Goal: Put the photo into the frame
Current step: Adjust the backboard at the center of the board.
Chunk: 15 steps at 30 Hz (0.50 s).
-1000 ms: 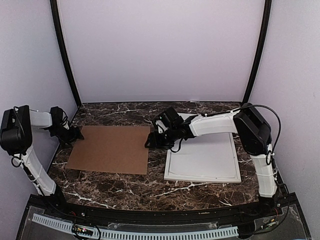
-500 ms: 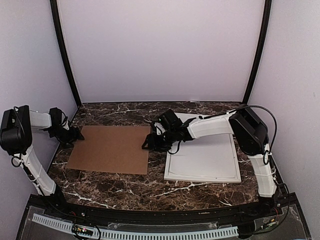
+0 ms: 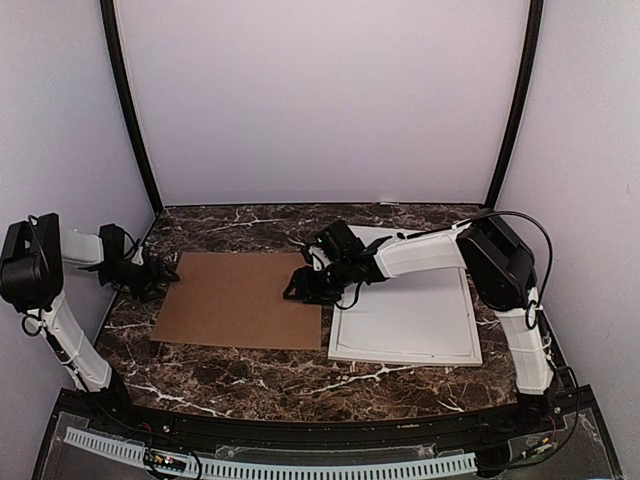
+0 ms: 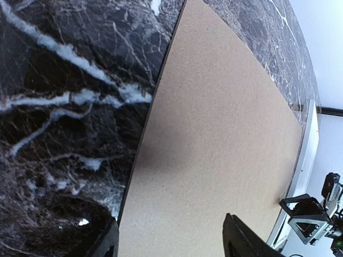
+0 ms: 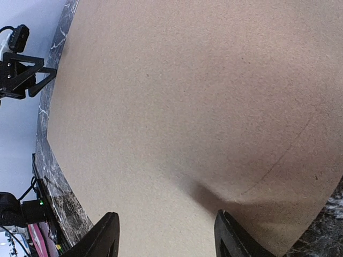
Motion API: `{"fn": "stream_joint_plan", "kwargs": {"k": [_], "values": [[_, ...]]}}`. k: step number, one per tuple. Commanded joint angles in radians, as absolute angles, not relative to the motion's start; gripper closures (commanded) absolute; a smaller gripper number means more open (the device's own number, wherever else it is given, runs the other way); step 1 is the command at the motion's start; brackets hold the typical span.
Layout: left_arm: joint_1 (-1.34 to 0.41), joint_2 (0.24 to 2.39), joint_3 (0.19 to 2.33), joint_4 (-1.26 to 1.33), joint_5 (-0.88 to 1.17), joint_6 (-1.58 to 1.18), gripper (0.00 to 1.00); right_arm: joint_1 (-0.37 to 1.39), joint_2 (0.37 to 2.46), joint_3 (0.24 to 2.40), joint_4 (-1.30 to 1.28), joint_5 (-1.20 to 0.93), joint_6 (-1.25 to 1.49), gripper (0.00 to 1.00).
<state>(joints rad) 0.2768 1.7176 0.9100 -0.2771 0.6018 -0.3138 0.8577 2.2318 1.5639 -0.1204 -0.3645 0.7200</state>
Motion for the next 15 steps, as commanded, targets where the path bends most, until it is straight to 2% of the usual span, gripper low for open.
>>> {"fn": "stream_joint_plan", "kwargs": {"k": [1,10,15], "values": [[0.267,1.673,0.865,-0.284,0.696,-0.333,0.32,0.867,2.245,1.564,-0.119,-0.367,0.725,0.39],[0.266,1.633,0.871,-0.296,0.633,-0.319,0.3,0.845,2.177,1.572,-0.224,-0.266,0.68,0.38],[0.266,1.611,0.868,-0.3,0.591,-0.311,0.27,0.824,2.104,1.506,-0.246,-0.208,0.662,0.38]]}}
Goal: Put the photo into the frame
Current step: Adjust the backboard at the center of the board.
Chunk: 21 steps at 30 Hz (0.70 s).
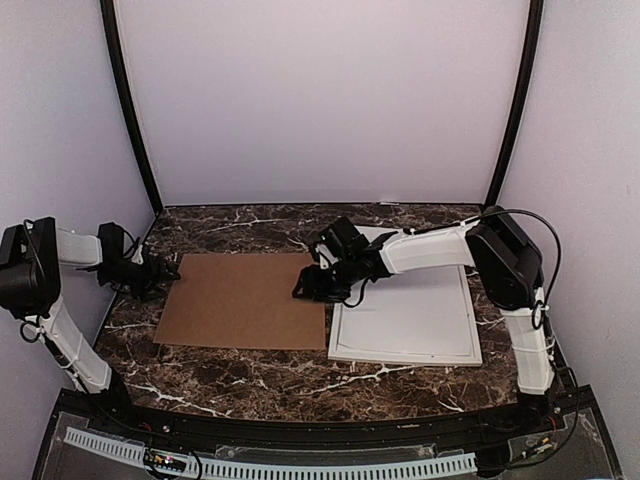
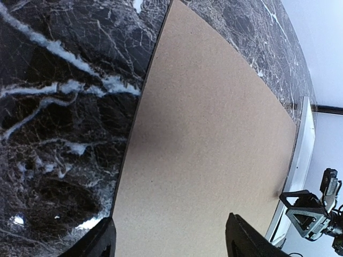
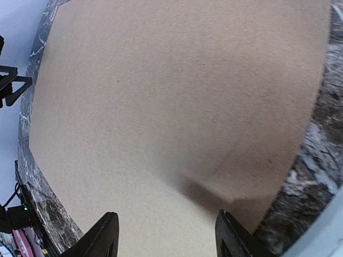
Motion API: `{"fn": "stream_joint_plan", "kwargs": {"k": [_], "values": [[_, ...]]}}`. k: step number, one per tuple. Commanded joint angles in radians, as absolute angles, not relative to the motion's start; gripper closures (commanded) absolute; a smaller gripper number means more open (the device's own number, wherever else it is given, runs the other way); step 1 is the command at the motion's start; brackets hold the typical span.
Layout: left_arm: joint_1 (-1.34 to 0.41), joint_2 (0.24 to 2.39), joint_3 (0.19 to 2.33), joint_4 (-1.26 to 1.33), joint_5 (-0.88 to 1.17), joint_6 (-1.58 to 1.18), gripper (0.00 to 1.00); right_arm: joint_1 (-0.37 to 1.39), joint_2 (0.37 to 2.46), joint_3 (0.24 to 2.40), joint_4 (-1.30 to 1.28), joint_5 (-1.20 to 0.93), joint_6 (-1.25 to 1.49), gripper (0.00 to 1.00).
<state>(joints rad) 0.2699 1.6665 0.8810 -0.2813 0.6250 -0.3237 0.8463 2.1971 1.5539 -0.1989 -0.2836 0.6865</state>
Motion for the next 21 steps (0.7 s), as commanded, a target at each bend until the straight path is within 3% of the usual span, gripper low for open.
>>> {"fn": "stream_joint_plan", "kwargs": {"k": [1,10,21], "values": [[0.266,1.608,0.868,-0.299,0.583,-0.31,0.27,0.82,2.092,1.491,-0.244,-0.203,0.662,0.38],[0.23,1.627,0.877,-0.324,0.516,-0.286,0.24,0.816,2.069,1.421,-0.288,-0.128,0.646,0.38],[0.177,1.648,0.895,-0.367,0.418,-0.256,0.21,0.838,2.146,1.518,-0.367,-0.148,0.63,0.38]]}}
